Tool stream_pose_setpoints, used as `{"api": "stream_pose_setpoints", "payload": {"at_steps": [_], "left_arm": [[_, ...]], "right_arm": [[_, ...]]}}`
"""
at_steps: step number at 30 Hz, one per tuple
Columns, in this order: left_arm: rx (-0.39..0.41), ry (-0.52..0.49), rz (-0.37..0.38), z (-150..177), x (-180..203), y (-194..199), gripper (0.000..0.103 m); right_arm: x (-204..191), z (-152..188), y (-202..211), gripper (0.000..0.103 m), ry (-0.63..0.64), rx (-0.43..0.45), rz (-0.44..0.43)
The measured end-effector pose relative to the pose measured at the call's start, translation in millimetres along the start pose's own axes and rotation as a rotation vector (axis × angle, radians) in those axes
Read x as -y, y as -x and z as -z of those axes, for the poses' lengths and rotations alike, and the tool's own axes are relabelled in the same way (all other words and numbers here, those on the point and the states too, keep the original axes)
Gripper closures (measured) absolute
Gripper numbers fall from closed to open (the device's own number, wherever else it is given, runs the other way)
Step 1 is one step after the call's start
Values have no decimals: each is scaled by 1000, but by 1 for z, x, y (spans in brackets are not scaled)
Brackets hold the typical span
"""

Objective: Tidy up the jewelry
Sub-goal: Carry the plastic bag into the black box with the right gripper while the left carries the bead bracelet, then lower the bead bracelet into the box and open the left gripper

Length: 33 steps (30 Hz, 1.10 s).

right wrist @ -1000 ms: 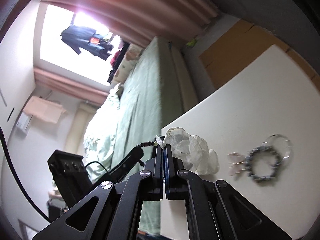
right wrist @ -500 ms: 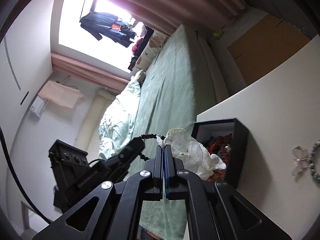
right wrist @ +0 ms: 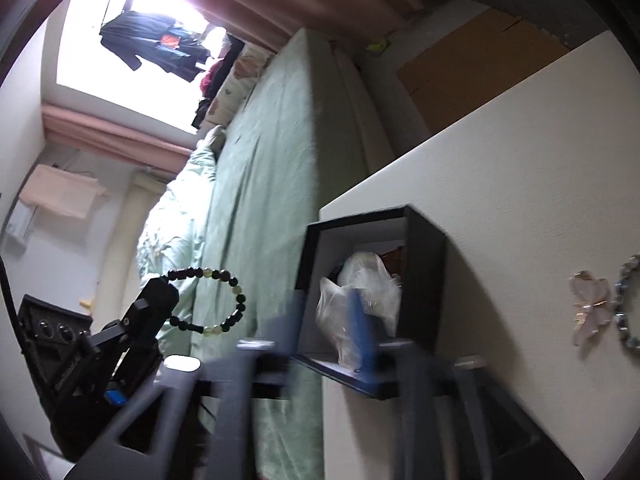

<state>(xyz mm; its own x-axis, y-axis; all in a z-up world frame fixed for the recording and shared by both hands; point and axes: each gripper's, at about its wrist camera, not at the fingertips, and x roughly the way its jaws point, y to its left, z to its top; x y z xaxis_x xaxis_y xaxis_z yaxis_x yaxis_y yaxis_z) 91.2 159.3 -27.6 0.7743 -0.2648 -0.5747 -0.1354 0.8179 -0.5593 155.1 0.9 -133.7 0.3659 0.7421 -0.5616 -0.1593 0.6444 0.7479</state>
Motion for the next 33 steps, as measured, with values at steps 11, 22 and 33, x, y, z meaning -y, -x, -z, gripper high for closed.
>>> {"api": "stream_pose_setpoints", "payload": {"at_steps": [11,22,33], "left_arm": [[-65,-91,-27,17,29,-27,96],[-177,-122,-167,41,43,-85,94],[-226,-187,-183,61,69,-104,93]], "right_arm": [[20,-10,76,49,-40,138,23],[49,-20,123,49,-88,186,59],[80,-26,175,49,-150,263,86]]}}
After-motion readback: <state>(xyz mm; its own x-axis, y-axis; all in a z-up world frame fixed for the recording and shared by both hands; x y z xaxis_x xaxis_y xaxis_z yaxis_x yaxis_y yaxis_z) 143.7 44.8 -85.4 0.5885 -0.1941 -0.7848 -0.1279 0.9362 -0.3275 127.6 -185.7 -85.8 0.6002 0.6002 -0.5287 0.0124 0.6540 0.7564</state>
